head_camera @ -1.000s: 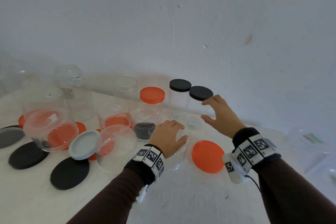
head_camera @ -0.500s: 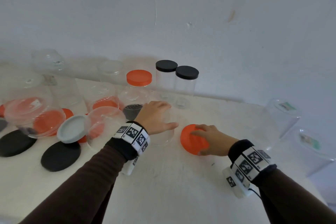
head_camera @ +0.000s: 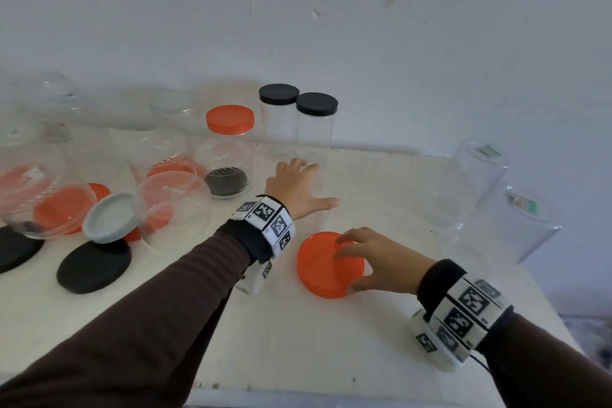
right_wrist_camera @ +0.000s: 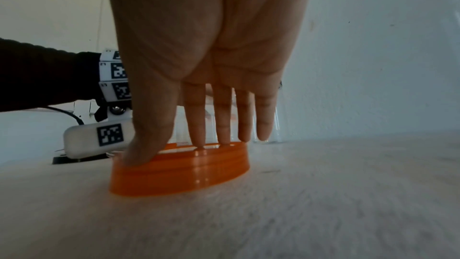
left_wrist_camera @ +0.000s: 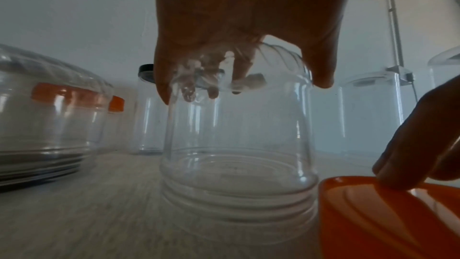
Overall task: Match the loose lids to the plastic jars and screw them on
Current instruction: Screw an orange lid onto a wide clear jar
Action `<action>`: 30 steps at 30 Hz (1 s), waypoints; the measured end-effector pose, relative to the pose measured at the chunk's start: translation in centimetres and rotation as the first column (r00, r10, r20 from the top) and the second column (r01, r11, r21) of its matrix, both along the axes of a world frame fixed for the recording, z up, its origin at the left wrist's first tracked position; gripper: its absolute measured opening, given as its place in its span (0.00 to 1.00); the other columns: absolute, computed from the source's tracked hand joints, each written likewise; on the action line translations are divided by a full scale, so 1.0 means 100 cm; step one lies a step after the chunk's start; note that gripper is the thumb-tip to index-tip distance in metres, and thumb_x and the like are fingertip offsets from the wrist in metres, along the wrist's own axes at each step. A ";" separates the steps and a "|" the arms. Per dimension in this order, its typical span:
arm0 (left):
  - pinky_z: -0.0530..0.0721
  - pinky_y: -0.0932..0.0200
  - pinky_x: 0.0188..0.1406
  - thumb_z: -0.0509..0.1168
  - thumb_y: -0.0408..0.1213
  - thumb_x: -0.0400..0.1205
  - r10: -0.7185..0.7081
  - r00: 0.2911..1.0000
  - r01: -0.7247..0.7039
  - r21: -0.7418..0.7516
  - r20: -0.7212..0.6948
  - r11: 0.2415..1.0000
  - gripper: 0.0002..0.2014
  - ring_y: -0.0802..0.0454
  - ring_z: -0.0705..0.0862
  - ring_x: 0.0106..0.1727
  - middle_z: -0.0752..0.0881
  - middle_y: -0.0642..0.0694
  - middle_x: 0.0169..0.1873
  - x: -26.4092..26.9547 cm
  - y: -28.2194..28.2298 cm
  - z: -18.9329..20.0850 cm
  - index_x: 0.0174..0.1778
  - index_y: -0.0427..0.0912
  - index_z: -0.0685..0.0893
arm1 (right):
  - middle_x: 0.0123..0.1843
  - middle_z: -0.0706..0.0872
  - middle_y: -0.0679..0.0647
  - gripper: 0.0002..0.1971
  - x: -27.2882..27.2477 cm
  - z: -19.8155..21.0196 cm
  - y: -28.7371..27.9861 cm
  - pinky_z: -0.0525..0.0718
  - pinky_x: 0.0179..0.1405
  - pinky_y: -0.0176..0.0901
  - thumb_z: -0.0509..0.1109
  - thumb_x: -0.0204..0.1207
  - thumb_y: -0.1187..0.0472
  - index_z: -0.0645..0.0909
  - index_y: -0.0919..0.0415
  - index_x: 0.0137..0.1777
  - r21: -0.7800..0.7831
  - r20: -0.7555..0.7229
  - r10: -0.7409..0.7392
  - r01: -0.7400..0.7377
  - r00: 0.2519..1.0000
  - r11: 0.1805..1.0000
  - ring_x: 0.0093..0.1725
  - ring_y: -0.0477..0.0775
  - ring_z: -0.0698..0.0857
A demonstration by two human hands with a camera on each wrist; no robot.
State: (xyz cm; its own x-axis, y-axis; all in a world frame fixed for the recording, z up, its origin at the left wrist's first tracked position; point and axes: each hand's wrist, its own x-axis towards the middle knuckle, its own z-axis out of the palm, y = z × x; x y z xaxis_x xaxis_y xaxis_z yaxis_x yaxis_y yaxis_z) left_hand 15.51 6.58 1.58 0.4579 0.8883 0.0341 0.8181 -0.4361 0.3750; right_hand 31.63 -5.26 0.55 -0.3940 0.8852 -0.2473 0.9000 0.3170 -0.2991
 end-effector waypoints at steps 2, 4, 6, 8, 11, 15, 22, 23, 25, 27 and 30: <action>0.64 0.42 0.72 0.64 0.65 0.72 -0.051 0.999 0.052 -0.022 0.004 0.998 0.41 0.44 0.55 0.78 0.59 0.48 0.78 0.006 -0.001 0.000 0.78 0.49 0.62 | 0.76 0.66 0.49 0.28 0.001 0.000 -0.004 0.69 0.71 0.47 0.74 0.72 0.51 0.73 0.53 0.72 -0.004 0.009 0.009 -0.009 1.000 1.000 0.74 0.49 0.64; 0.61 0.43 0.74 0.64 0.63 0.74 -0.111 0.993 0.112 -0.032 0.042 0.993 0.41 0.45 0.54 0.79 0.58 0.46 0.79 0.007 -0.002 0.002 0.79 0.46 0.61 | 0.76 0.67 0.47 0.27 0.003 0.004 -0.007 0.70 0.71 0.46 0.73 0.73 0.51 0.73 0.52 0.72 -0.001 0.010 0.005 -0.005 1.000 1.000 0.74 0.48 0.65; 0.56 0.48 0.76 0.65 0.57 0.77 -0.151 0.978 0.155 -0.017 0.146 0.988 0.38 0.45 0.54 0.79 0.59 0.43 0.79 0.003 -0.003 0.002 0.79 0.42 0.62 | 0.74 0.69 0.45 0.25 0.008 0.011 -0.008 0.70 0.69 0.44 0.71 0.74 0.50 0.74 0.51 0.71 0.026 0.008 -0.024 0.023 1.000 0.999 0.72 0.46 0.68; 0.56 0.57 0.74 0.65 0.51 0.79 -0.190 0.947 0.173 0.087 0.258 0.981 0.32 0.46 0.58 0.77 0.65 0.42 0.75 -0.005 -0.006 0.002 0.75 0.39 0.68 | 0.70 0.74 0.44 0.20 0.017 0.021 -0.005 0.72 0.69 0.45 0.70 0.75 0.50 0.76 0.50 0.67 0.096 -0.009 -0.064 0.065 0.998 0.993 0.68 0.46 0.72; 0.57 0.77 0.64 0.62 0.50 0.78 -0.329 0.879 0.209 0.342 0.344 0.916 0.24 0.52 0.67 0.67 0.76 0.43 0.62 -0.020 -0.022 0.002 0.64 0.38 0.78 | 0.63 0.80 0.47 0.16 0.030 0.035 0.003 0.76 0.66 0.47 0.68 0.77 0.50 0.80 0.53 0.62 0.239 -0.077 -0.133 0.148 0.988 0.960 0.62 0.46 0.77; 0.65 0.75 0.60 0.58 0.49 0.78 -0.508 0.811 0.386 0.387 0.290 0.838 0.18 0.58 0.70 0.58 0.80 0.45 0.53 -0.036 -0.057 -0.001 0.54 0.39 0.82 | 0.60 0.82 0.50 0.13 0.032 0.052 0.025 0.71 0.52 0.32 0.69 0.77 0.56 0.81 0.57 0.59 0.399 -0.199 -0.159 0.228 0.967 0.888 0.52 0.43 0.76; 0.58 0.56 0.77 0.65 0.46 0.80 -0.643 0.747 0.636 -0.101 -0.170 0.765 0.31 0.54 0.57 0.80 0.60 0.50 0.80 -0.031 -0.074 -0.027 0.78 0.45 0.64 | 0.73 0.74 0.52 0.17 -0.008 0.053 0.069 0.61 0.67 0.33 0.62 0.82 0.58 0.75 0.57 0.70 0.317 -0.183 -0.069 0.126 0.981 0.940 0.71 0.51 0.72; 0.57 0.54 0.78 0.65 0.46 0.80 -0.644 0.741 0.630 -0.136 -0.190 0.765 0.32 0.54 0.55 0.81 0.57 0.52 0.81 -0.033 -0.073 -0.030 0.79 0.46 0.62 | 0.76 0.71 0.52 0.18 -0.014 0.051 0.072 0.59 0.70 0.34 0.61 0.83 0.57 0.74 0.56 0.72 0.280 -0.165 -0.062 0.107 0.984 0.954 0.74 0.51 0.69; 0.57 0.50 0.79 0.65 0.46 0.80 -0.636 0.743 0.609 -0.184 -0.209 0.771 0.33 0.55 0.52 0.81 0.55 0.53 0.81 -0.040 -0.071 -0.034 0.80 0.48 0.60 | 0.80 0.65 0.52 0.21 -0.025 0.046 0.075 0.58 0.75 0.42 0.60 0.83 0.54 0.70 0.54 0.75 0.208 -0.100 -0.045 0.065 0.994 0.976 0.77 0.52 0.64; 0.58 0.49 0.79 0.66 0.46 0.80 -0.628 0.749 0.599 -0.190 -0.212 0.778 0.33 0.56 0.51 0.81 0.54 0.54 0.81 -0.049 -0.071 -0.034 0.80 0.49 0.60 | 0.81 0.62 0.51 0.24 -0.031 0.041 0.076 0.59 0.77 0.50 0.60 0.82 0.49 0.65 0.51 0.77 0.172 -0.012 -0.045 0.047 0.999 0.984 0.79 0.54 0.59; 0.62 0.49 0.77 0.68 0.45 0.78 -0.602 0.777 0.581 -0.159 -0.185 0.799 0.33 0.55 0.56 0.80 0.57 0.54 0.81 -0.065 -0.071 -0.032 0.79 0.48 0.63 | 0.81 0.61 0.50 0.32 -0.032 0.039 0.077 0.64 0.74 0.54 0.62 0.78 0.41 0.61 0.49 0.79 0.224 0.105 -0.059 0.034 0.993 0.974 0.77 0.55 0.59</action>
State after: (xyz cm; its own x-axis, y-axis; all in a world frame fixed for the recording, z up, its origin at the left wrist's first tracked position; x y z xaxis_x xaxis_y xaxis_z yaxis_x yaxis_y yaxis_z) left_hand 9.04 -0.50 -1.63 0.8799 0.4343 -0.1929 0.4736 -0.8346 0.2812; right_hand 28.42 2.42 4.50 -0.3323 0.9396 -0.0827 0.9388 0.3210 -0.1248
